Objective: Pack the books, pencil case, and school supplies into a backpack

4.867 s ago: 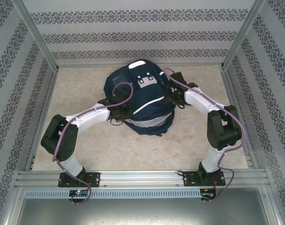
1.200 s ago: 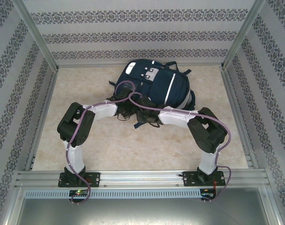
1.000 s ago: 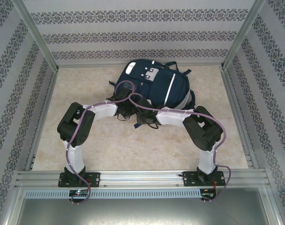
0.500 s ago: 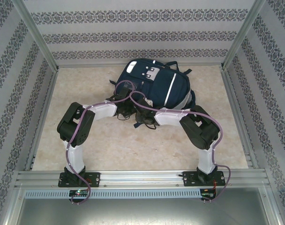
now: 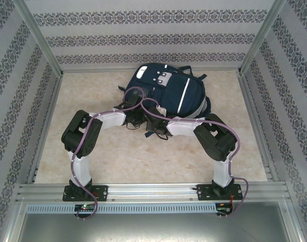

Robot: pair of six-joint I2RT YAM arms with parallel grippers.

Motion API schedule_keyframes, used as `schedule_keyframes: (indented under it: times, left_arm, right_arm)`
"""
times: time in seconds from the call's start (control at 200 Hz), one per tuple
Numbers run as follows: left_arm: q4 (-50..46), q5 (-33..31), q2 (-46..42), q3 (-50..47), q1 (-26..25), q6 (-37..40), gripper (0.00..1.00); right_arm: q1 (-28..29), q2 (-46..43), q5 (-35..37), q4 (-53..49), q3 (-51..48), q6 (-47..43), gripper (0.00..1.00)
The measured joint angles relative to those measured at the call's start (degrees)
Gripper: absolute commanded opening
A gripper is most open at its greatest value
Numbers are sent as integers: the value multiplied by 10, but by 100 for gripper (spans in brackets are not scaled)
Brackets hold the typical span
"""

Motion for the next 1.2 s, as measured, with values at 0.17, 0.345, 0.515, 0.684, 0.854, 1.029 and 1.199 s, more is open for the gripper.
schedule_keyframes:
  times: [0.17,0.345,0.515,0.684,0.854,1.029,1.199]
  left_arm:
    - [-5,-2,0,1,1,-2,0]
    - [-9,0,-1,3,3,-6,0]
    - [-20,-1,-12,3,4,-8,0]
    - [-38,-7,-31,-2,15,-8,0]
    - [-49,-14,-59,-26,39,-5,0]
    - [-66,-14,-86,-52,80,10,0]
    - [-97,8,-88,-50,124,45,0]
  right_arm:
    - [-2,-45,13,-2,-47,-14,0]
    - [-15,-116,23,-6,-111,-32,0]
    - [-34,-175,30,-13,-162,-48,0]
    - [-57,-218,32,-19,-199,-63,0]
    - [-80,-261,33,-30,-226,-85,0]
    - [-100,-307,33,-48,-249,-107,0]
    - [-101,-336,3,-48,-255,-137,0]
